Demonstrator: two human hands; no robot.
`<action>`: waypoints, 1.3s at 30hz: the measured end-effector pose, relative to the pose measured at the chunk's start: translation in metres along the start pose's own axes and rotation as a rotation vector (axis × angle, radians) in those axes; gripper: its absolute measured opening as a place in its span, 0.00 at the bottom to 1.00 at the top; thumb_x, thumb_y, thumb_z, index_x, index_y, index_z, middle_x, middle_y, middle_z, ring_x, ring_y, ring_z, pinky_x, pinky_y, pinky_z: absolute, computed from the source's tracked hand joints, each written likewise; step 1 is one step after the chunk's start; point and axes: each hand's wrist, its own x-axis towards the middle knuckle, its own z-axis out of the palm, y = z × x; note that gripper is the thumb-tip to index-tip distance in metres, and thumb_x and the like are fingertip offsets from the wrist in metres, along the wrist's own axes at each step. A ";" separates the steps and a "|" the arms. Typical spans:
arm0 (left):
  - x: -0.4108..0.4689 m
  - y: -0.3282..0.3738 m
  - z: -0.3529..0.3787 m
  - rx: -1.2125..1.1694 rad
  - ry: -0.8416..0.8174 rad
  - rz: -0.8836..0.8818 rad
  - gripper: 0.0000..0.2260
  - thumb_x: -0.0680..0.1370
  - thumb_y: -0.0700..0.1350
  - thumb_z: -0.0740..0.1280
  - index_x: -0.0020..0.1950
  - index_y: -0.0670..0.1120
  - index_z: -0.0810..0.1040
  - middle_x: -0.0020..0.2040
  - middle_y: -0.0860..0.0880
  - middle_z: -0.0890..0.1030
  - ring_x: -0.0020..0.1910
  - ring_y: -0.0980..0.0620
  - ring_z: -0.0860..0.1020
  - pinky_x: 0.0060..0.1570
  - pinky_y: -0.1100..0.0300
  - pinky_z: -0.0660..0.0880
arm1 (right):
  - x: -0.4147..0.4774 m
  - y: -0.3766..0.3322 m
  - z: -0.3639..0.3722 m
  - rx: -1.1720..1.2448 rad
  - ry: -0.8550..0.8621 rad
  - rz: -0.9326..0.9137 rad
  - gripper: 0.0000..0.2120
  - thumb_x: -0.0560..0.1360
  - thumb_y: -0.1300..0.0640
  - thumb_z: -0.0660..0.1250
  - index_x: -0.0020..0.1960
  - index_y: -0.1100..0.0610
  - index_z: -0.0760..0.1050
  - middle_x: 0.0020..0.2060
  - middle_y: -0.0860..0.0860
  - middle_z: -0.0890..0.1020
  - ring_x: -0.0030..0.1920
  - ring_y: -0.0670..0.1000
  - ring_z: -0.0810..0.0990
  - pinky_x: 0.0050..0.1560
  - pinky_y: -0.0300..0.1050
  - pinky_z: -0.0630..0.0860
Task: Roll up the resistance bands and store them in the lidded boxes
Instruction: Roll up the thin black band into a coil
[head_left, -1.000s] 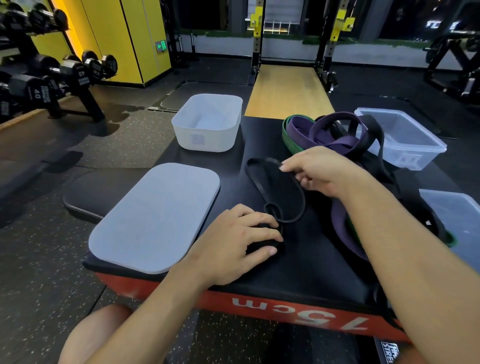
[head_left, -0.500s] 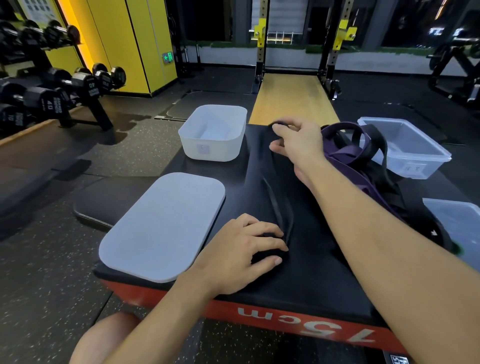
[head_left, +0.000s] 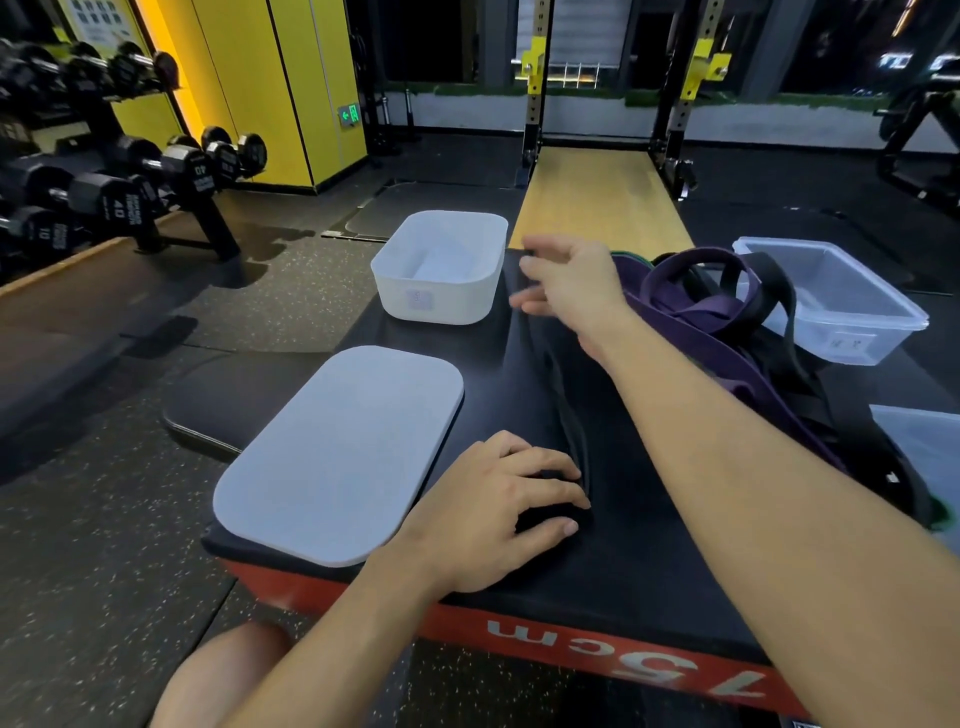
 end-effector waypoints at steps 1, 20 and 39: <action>0.000 0.000 0.000 -0.002 0.004 0.001 0.14 0.84 0.61 0.61 0.68 0.64 0.79 0.70 0.66 0.73 0.65 0.59 0.67 0.67 0.57 0.67 | -0.002 0.004 -0.001 -0.226 -0.004 -0.047 0.16 0.82 0.62 0.64 0.68 0.53 0.79 0.60 0.49 0.82 0.35 0.52 0.87 0.45 0.45 0.85; 0.000 0.001 0.000 -0.024 0.014 0.017 0.14 0.84 0.61 0.61 0.66 0.63 0.79 0.69 0.66 0.73 0.62 0.57 0.68 0.66 0.55 0.68 | -0.035 0.052 -0.052 -0.775 -0.342 0.402 0.15 0.73 0.52 0.78 0.48 0.62 0.79 0.39 0.58 0.82 0.29 0.54 0.80 0.28 0.41 0.76; -0.001 0.000 0.002 -0.024 0.021 0.013 0.13 0.84 0.61 0.62 0.66 0.63 0.80 0.68 0.65 0.74 0.63 0.57 0.70 0.67 0.55 0.68 | -0.048 0.068 -0.051 -0.671 -0.096 0.297 0.05 0.73 0.60 0.78 0.40 0.57 0.83 0.37 0.55 0.87 0.34 0.54 0.87 0.46 0.53 0.86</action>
